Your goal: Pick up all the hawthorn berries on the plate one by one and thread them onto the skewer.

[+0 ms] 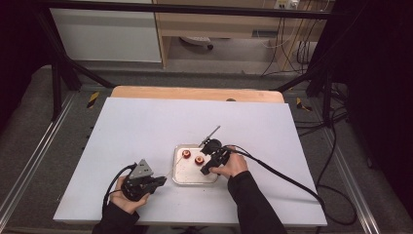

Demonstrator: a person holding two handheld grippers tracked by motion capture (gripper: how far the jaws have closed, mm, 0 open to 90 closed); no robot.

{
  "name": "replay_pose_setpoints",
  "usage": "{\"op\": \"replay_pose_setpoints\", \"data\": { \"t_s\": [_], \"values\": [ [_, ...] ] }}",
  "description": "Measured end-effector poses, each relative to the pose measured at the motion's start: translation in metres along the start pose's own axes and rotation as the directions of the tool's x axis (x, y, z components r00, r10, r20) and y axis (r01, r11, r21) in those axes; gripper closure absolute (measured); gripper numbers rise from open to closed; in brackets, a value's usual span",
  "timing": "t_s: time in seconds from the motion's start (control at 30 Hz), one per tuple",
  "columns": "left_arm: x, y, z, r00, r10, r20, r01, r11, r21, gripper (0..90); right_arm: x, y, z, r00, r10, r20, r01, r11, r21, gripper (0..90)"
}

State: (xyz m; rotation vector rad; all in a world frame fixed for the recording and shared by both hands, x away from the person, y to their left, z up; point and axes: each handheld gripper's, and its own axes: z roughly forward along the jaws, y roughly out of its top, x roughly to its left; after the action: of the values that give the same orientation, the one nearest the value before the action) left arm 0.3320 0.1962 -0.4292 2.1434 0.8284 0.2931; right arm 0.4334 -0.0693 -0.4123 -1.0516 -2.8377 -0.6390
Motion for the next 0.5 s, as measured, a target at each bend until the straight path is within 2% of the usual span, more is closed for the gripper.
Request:
{"op": "replay_pose_setpoints", "data": {
  "t_s": [0.07, 0.1, 0.13, 0.23, 0.3, 0.43, 0.5],
  "values": [
    [0.000, 0.000, 0.000, 1.0000, 0.001, -0.001, -0.001, 1.0000, -0.003, 88.4, 0.000, 0.000, -0.002, 1.0000, 0.003, 0.000, -0.003, 1.000, -0.008, 60.8],
    [-0.001, 0.000, 0.000, 1.0000, 0.002, -0.002, -0.002, 1.0000, -0.004, 88.4, 0.000, -0.001, -0.007, 0.9998, 0.017, -0.007, -0.018, 0.999, -0.036, 60.9],
    [-0.001, 0.000, -0.001, 1.0000, 0.001, -0.002, -0.001, 1.0000, -0.005, 88.4, 0.000, -0.001, -0.007, 0.9998, 0.017, -0.007, -0.018, 0.999, -0.036, 60.9],
    [-0.001, 0.000, -0.001, 1.0000, -0.001, -0.006, 0.001, 1.0000, -0.007, 88.4, 0.000, -0.002, -0.017, 0.9991, 0.038, -0.016, -0.039, 0.996, -0.080, 60.9],
    [-0.001, 0.000, -0.001, 1.0000, -0.002, -0.009, 0.001, 0.9999, -0.011, 88.4, 0.000, -0.002, -0.023, 0.9977, 0.065, -0.021, -0.067, 0.991, -0.115, 60.9],
    [-0.002, 0.000, -0.001, 0.9999, -0.002, -0.012, 0.001, 0.9998, -0.020, 88.4, 0.001, -0.004, -0.034, 0.9956, 0.087, -0.033, -0.092, 0.979, -0.182, 61.0],
    [-0.003, 0.000, -0.001, 0.9999, -0.003, -0.013, 0.003, 0.9998, -0.020, 88.4, 0.002, -0.005, -0.038, 0.9931, 0.106, -0.050, -0.114, 0.968, -0.222, 61.0]
  ]
}}
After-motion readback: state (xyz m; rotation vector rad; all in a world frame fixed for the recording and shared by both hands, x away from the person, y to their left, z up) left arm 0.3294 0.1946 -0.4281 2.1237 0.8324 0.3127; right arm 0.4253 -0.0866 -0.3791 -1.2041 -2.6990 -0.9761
